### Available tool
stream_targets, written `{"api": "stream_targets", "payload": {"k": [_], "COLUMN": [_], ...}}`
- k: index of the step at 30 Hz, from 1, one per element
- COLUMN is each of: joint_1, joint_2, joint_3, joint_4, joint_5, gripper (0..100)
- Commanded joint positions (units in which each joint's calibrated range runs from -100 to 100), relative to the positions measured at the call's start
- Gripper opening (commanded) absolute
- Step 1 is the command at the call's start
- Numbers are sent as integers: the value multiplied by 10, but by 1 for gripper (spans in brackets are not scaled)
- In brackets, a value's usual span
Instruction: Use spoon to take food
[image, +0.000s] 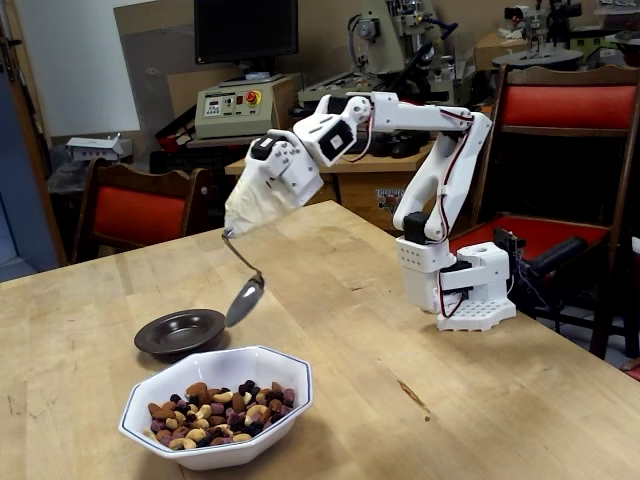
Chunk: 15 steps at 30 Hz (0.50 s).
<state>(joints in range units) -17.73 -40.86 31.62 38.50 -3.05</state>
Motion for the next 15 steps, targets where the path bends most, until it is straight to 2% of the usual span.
{"api": "stream_targets", "payload": {"k": [1, 6, 15], "joint_1": [12, 17, 11], "joint_2": [32, 70, 106], "joint_3": [-51, -51, -51], "joint_4": [-1, -4, -1], "joint_5": [26, 53, 58], "gripper": [4, 4, 4]}}
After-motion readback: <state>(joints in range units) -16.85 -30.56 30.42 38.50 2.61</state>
